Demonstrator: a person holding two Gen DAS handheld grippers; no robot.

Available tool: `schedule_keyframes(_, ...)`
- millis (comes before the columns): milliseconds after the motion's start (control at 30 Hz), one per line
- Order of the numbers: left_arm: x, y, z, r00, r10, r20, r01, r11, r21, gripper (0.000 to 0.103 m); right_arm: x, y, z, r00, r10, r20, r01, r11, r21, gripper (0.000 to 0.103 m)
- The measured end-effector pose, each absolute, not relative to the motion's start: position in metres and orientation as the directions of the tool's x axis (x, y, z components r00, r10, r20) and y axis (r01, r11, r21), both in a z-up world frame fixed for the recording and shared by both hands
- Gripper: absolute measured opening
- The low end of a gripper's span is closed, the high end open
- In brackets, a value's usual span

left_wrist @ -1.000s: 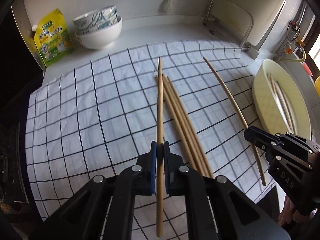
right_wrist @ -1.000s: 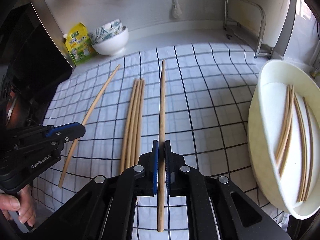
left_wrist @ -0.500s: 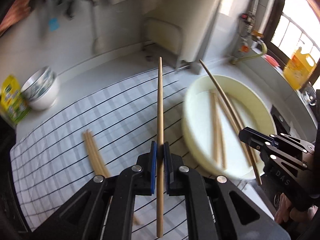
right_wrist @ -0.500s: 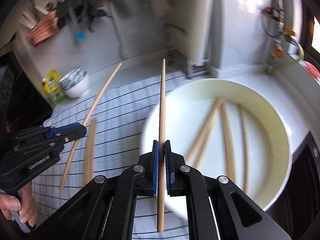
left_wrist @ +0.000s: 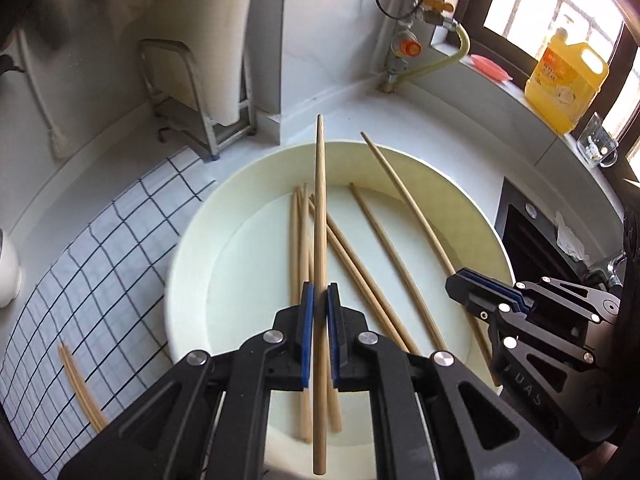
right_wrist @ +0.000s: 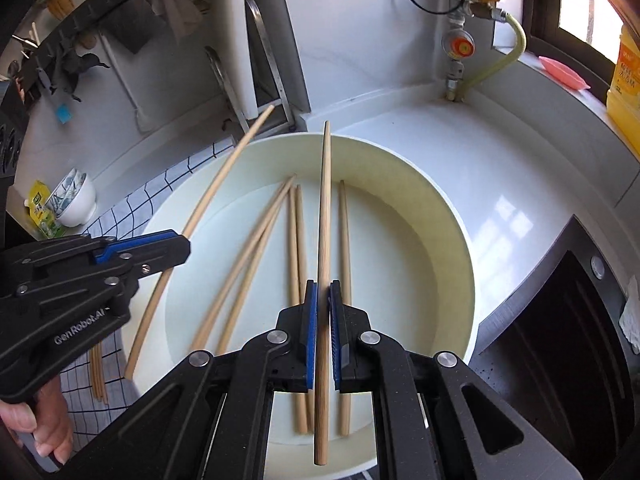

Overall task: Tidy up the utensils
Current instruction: 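Carry the chopstick in the right gripper over the basin while the left gripper carries its own, then open the right gripper over the basin while the left gripper releases its chopstick, then move both open grippers back over the last chopsticks on the cloth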

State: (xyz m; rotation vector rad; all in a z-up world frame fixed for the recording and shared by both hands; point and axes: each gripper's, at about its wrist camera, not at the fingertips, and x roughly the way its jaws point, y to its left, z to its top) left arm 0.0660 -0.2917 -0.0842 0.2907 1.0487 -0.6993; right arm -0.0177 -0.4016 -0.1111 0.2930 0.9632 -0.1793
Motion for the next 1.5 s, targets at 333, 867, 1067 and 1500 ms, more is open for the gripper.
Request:
schedule_keyframes(333, 0.080, -0.310, -0.124, 0.257, -0.312, -0.915, 0.646, 0.760, -0.077, 0.008, -0.006, -0.414, -0.149, 0.506, 0.041, -0.862, 0.281, 0.937, 0.210, 0.006)
schedule_keyframes(867, 0.078, -0.295, -0.104, 0.320, -0.287, -0.903, 0.608, 0.793, -0.037, 0.044, -0.017, -0.420, -0.133, 0.535, 0.028, -0.844, 0.304, 0.926, 0.223, 0.021)
schedule_keyframes(1067, 0.072, -0.275, -0.087, 0.349, -0.289, -0.891, 0.578, 0.815, -0.038, 0.048, -0.027, -0.412, -0.118, 0.557, 0.024, -0.830, 0.286, 0.933, 0.219, 0.026)
schedule_keyframes(1500, 0.050, -0.222, -0.043, 0.427, -0.306, -0.851, 0.518, 0.854, -0.047, 0.053, -0.045, -0.374, -0.083, 0.590, 0.029, -0.807, 0.231, 0.952, 0.203, 0.030)
